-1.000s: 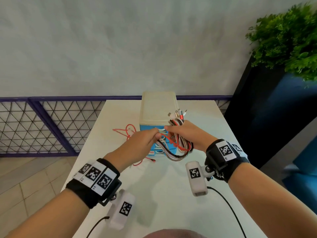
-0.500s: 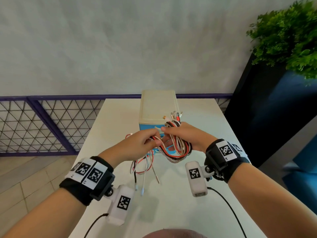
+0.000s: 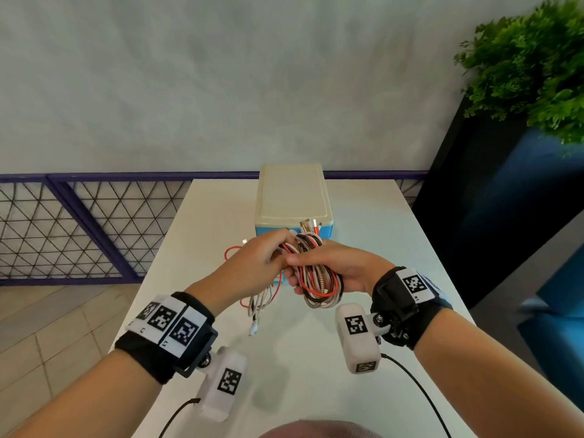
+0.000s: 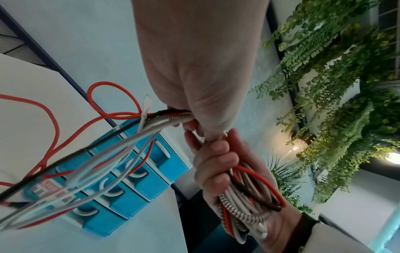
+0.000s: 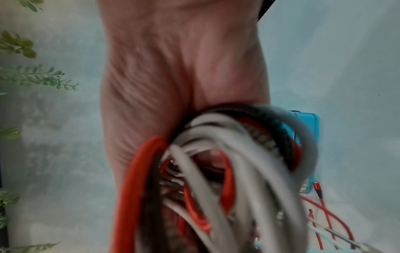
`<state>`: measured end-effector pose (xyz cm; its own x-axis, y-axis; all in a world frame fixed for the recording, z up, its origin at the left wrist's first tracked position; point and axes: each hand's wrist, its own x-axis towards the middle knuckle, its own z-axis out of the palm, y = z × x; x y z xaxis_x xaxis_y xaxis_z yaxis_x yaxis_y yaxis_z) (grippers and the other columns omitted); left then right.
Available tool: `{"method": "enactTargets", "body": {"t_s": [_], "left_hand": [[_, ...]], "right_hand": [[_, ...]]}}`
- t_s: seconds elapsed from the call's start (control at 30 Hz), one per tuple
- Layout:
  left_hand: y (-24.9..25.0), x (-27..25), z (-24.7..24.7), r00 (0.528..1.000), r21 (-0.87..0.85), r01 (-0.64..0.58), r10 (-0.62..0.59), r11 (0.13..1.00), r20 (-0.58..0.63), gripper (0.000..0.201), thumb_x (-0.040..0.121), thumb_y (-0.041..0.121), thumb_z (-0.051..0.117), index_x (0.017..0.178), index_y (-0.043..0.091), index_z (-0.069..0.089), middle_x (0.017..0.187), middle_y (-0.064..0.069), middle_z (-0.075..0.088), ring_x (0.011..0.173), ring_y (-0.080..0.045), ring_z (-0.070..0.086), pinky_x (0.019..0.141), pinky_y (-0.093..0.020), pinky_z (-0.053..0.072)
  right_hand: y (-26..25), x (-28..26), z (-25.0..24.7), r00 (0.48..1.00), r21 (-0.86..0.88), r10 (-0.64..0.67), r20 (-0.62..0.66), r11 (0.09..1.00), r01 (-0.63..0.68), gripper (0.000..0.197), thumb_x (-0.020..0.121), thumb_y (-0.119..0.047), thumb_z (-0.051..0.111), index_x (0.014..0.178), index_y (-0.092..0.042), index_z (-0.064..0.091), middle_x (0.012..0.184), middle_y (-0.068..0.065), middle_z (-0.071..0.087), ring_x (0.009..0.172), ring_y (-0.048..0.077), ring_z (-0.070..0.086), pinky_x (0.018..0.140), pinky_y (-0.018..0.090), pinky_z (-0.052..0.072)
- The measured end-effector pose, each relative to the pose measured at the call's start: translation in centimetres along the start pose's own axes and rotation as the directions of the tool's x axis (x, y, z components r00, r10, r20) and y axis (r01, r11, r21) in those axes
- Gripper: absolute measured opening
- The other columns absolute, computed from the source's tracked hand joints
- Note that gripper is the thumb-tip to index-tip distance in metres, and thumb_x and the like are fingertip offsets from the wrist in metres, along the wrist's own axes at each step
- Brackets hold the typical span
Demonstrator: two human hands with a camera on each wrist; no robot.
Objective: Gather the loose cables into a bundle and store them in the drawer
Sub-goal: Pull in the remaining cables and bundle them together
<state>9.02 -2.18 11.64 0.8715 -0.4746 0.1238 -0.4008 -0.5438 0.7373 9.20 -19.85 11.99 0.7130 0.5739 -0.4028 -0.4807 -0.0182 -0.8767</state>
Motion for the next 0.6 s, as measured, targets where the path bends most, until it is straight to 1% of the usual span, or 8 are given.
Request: {"method": "enactTargets", "body": {"t_s": [0.03,0.1,0.2,0.33,0.4,0.47,0.53,0.6], "left_hand": [[0.1,0.0,-0.1,0.999,-0.056,0.03,-0.031,0.998,-0.009,0.018,0.091,0.011,0.052,0.096,0.026,0.044,0.081,0.01,0.062,0.064,0.0,0.055,0.06,-0.022,0.043],[-0.1,0.3,-0.6,0.995,-0.157,0.1,-0.098,0.983,0.02,0.036,0.087,0.016,0.062,0.104,0.024,0.031,0.09,0.002,0.068,0.067,-0.01,0.058,0.063,-0.035,0.049],[-1.1,1.2,-1.5,0.978,-0.202,0.193,-0.172,0.96,0.114,0.048,0.081,0.026,0.071,0.103,0.026,0.029,0.092,-0.012,0.071,0.063,-0.014,0.055,0.06,-0.031,0.046],[-1.8,1.6,-1.7,0.955,-0.196,0.252,-0.21,0.948,0.209,0.046,0.079,0.024,0.074,0.103,0.023,0.035,0.083,-0.009,0.066,0.061,-0.012,0.054,0.054,-0.021,0.044],[-1.9,1.7,-1.5,0.949,-0.119,0.213,-0.176,0.97,0.262,0.04,0.081,0.018,0.072,0.103,0.02,0.039,0.083,-0.003,0.066,0.061,-0.01,0.058,0.054,-0.018,0.046],[-2.4,1.7,-1.5,0.955,0.083,0.131,-0.148,0.988,0.258,0.03,0.084,0.019,0.068,0.102,0.022,0.045,0.082,0.006,0.063,0.064,-0.006,0.057,0.056,-0.013,0.044],[-3.3,1.3,-1.6,0.963,0.275,0.077,-0.143,0.958,0.229,0.018,0.088,0.02,0.061,0.1,0.026,0.049,0.087,0.009,0.059,0.073,-0.007,0.055,0.06,-0.014,0.039],[-4.4,0.8,-1.6,0.966,0.281,0.114,-0.172,0.953,0.191,0.005,0.091,0.023,0.057,0.092,0.027,0.054,0.083,0.008,0.06,0.073,-0.009,0.054,0.061,-0.018,0.039]], "right_hand": [[0.0,0.1,-0.1,1.0,-0.034,-0.002,0.002,0.999,0.002,0.009,0.092,-0.012,0.062,0.093,-0.003,0.064,0.08,0.01,0.066,0.069,0.016,0.066,0.067,0.031,0.058],[0.1,0.1,-0.2,1.0,-0.092,0.004,0.002,0.996,-0.004,0.006,0.091,-0.011,0.065,0.09,-0.005,0.064,0.077,0.008,0.063,0.066,0.014,0.062,0.065,0.029,0.056],[-0.1,-0.2,-0.4,1.0,-0.133,-0.011,-0.027,0.991,0.007,0.004,0.09,-0.01,0.065,0.09,-0.006,0.064,0.071,0.006,0.063,0.062,0.012,0.062,0.064,0.027,0.056],[-0.7,-0.5,-0.9,0.988,-0.155,-0.085,-0.126,0.986,0.065,0.003,0.091,-0.008,0.063,0.092,-0.005,0.064,0.071,0.005,0.065,0.06,0.011,0.063,0.063,0.025,0.056],[-0.6,-0.4,-1.0,0.983,-0.128,-0.103,-0.155,0.988,0.084,0.004,0.092,-0.004,0.06,0.095,-0.006,0.063,0.073,0.006,0.064,0.06,0.011,0.062,0.061,0.024,0.055],[-0.3,-0.3,-1.0,0.977,-0.067,-0.107,-0.185,0.993,0.096,0.009,0.092,-0.002,0.059,0.1,-0.006,0.062,0.074,0.007,0.065,0.059,0.012,0.062,0.061,0.023,0.055],[-0.2,-0.3,-1.4,0.966,0.024,-0.126,-0.228,0.991,0.135,0.016,0.091,0.0,0.06,0.106,-0.006,0.062,0.075,0.008,0.066,0.061,0.013,0.062,0.062,0.024,0.055],[-0.4,-0.4,-1.8,0.946,0.032,-0.158,-0.283,0.984,0.174,0.015,0.091,0.0,0.06,0.105,-0.006,0.061,0.074,0.008,0.066,0.061,0.014,0.061,0.062,0.025,0.054]]}}
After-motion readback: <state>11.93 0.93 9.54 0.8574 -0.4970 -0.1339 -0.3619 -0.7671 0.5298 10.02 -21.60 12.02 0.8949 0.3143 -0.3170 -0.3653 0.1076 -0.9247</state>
